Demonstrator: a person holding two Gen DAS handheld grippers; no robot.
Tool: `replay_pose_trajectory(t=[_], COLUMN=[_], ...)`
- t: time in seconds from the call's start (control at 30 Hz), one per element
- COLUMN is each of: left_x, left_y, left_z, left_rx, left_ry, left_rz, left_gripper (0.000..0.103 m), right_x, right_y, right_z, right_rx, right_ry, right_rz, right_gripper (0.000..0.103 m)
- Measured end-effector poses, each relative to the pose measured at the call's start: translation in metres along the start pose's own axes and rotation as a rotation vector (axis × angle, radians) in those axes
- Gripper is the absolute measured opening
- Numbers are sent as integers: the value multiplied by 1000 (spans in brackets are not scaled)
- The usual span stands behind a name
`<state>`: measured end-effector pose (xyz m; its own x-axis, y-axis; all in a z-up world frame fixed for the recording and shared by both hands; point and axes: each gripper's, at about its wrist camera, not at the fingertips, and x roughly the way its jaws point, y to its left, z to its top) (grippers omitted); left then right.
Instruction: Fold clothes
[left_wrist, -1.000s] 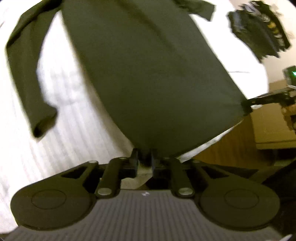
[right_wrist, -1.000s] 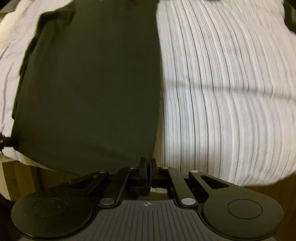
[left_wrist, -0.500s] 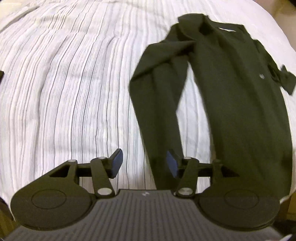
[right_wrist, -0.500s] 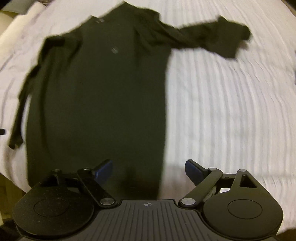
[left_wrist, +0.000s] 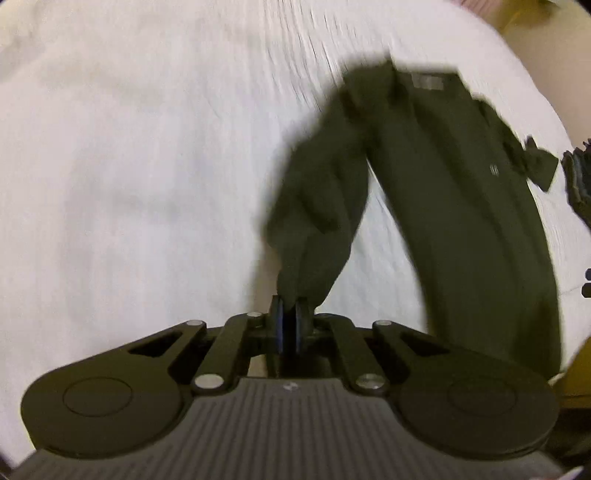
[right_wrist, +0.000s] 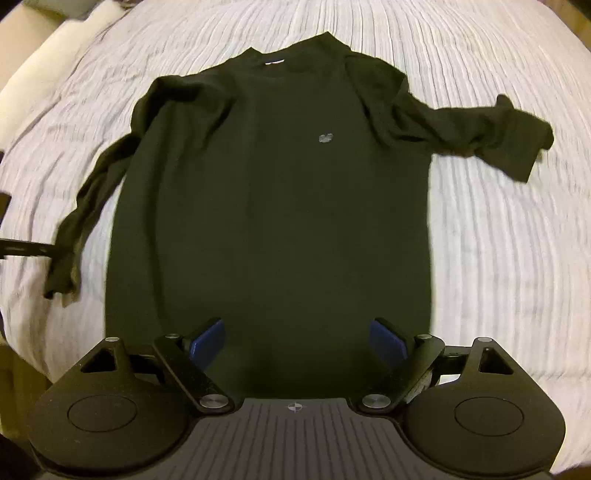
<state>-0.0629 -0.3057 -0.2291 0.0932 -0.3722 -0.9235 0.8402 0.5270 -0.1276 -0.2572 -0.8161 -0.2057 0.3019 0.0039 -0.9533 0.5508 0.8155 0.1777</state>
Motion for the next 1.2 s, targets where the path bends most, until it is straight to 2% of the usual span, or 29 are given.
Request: replay_pose_trajectory(t=[0.07,0.1,0.2,0.3,0.4,0.57,0.73,0.8,0.83,0.87,0.93,1.07,1.2], left_x=[-44,-65,-103,-124,-118,-88,-60,-58,-56,-53,-43,-17,8], left_y=[32,52,111,132,139,167,208,214,215,212,205,187,185], left_z=[18,26,44,47,40,38,40,38,36,33,26,10,0], left_rx=[49,30,-41,24,62,18,-87,-124,-131,-124,-76,51,122], left_ry=[-97,-133,-153,-131,-98,-65,-61,-73,-74,-65,-35,37,84], left_rz=[87,103,31,6,-1,26,145,148,139,124,132,184,247], left_gripper=[3,3,3,3,3,0,0,3,12,31,43,43,38], right_x=[1,2,12,19,23,29,26,21,19,16,13,14,14], right_y=[20,32,66,99,125,140,137,133,131,130,128,125,126], right_z=[5,9,24,37,44,45,40,37,35,34,32,30,30], right_rx=[13,14,-12,-65,-117,-139,-105,-79,-65,-51,-26,22,36], right_ry=[-11,-20,-31,-36,-42,-19,-7,-3,-4,-5,-8,-4,1], right_rz=[1,8,37,67,86,76,39,22,16,12,8,11,4], right_gripper=[88,88,88,88,88,88,88,88,88,88,89,89,88])
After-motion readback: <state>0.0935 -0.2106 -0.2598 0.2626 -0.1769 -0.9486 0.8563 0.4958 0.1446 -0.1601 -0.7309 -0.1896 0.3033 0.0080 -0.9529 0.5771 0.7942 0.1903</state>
